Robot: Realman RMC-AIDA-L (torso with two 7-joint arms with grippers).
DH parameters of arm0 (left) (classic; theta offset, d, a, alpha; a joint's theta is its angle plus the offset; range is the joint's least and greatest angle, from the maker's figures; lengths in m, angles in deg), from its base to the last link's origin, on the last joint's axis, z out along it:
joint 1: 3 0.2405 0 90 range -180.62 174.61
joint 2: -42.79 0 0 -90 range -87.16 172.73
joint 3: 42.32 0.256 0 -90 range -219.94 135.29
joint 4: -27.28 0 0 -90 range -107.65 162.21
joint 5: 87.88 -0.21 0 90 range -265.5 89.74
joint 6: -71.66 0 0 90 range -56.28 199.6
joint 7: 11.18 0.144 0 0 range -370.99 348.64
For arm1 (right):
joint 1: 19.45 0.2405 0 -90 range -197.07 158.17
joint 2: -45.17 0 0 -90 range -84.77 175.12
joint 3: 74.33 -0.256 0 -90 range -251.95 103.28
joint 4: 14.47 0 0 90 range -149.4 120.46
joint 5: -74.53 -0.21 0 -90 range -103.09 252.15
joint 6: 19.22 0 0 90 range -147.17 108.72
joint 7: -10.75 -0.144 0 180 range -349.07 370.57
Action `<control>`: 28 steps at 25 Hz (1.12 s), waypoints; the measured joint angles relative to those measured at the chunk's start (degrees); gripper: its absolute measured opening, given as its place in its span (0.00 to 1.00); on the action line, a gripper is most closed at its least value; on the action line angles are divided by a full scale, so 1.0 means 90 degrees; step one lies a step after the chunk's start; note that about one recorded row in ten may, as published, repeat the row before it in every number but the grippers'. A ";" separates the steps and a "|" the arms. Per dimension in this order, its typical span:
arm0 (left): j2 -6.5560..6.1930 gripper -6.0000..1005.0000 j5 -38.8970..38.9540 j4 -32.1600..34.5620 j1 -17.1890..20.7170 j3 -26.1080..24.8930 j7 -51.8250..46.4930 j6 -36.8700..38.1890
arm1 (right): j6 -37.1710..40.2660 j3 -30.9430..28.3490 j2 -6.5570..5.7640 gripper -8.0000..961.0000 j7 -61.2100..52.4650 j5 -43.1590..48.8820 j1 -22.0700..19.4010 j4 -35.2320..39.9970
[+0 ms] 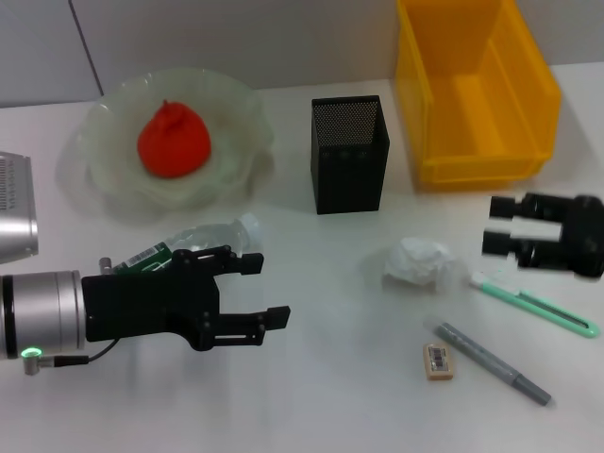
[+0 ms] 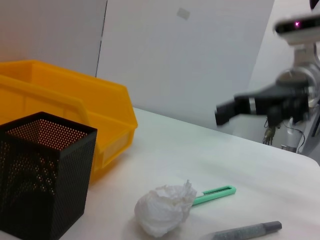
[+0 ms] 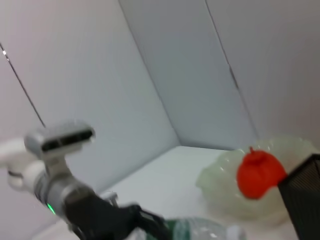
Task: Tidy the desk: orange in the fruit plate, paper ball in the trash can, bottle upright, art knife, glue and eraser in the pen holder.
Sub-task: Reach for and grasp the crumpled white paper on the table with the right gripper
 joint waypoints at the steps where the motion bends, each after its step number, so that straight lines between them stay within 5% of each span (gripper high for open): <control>1: 0.0001 0.81 -0.0001 0.0000 0.0013 0.0000 0.0000 -0.0012 | 0.0142 0.0003 -0.0008 0.78 -0.0421 -0.0020 0.0098 0.0209; 12: 0.0010 0.81 -0.0004 0.0002 0.0028 -0.0011 -0.0002 -0.0102 | 0.0574 0.0992 -0.0143 0.78 -0.3703 0.0428 0.1095 0.2624; 19: 0.0030 0.81 -0.0003 -0.0003 0.0029 -0.0026 -0.0002 -0.0210 | 0.0473 0.1861 -0.0265 0.78 -0.4057 0.1939 0.1967 0.2693; 28: 0.0076 0.81 0.0003 -0.0036 0.0034 -0.0083 -0.0019 -0.0311 | -0.0402 0.3369 -0.0197 0.78 -0.3976 0.2685 0.2338 0.2432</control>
